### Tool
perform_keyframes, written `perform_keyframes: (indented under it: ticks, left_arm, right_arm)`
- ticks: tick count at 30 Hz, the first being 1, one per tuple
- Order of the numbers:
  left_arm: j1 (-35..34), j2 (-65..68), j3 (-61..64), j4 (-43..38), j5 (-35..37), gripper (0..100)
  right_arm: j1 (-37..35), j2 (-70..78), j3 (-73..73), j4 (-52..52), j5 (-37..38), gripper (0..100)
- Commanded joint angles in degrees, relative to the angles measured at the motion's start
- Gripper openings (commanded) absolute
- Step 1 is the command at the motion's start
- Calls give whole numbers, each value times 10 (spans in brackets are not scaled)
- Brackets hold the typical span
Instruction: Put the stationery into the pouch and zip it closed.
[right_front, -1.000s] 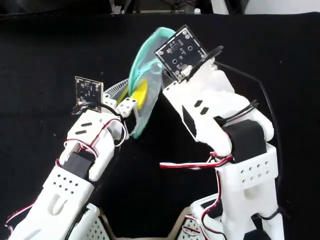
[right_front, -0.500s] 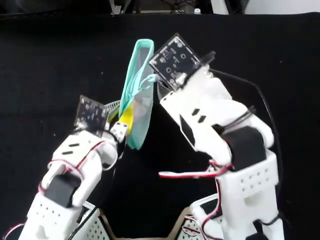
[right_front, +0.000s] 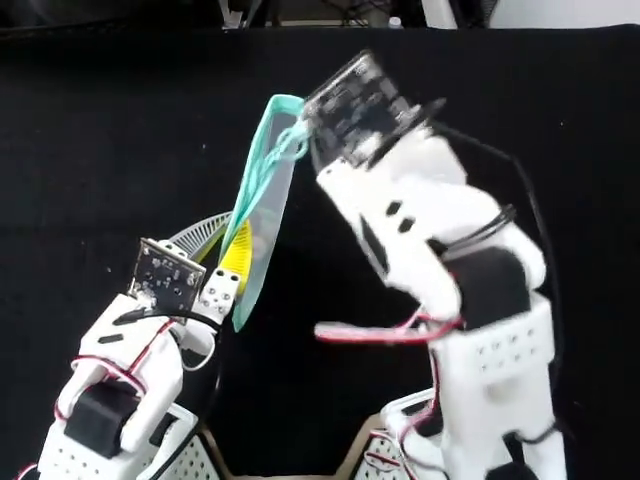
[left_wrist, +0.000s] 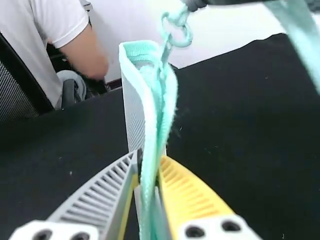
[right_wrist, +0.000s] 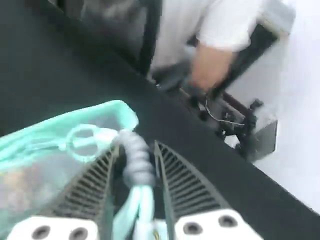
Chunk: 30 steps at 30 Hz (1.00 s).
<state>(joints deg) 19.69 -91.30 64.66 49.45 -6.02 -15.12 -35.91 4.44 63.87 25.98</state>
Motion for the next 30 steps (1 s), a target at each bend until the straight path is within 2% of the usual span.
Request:
perform_keyframes:
  ticks: [1, 19, 25, 30]
  left_arm:
    - [0, -2, 1, 21, -2, 30]
    - [0, -3, 25, 21, -1, 30]
    - [0, -3, 26, 20, -1, 30]
    - [0, -3, 26, 18, -1, 30]
  right_arm:
    - [76, 36, -20, -47, 4, 12]
    - [228, 173, -22, -164, 6, 12]
    - [239, 188, -29, -158, 20, 12]
    - [210, 147, -38, -92, 21, 12]
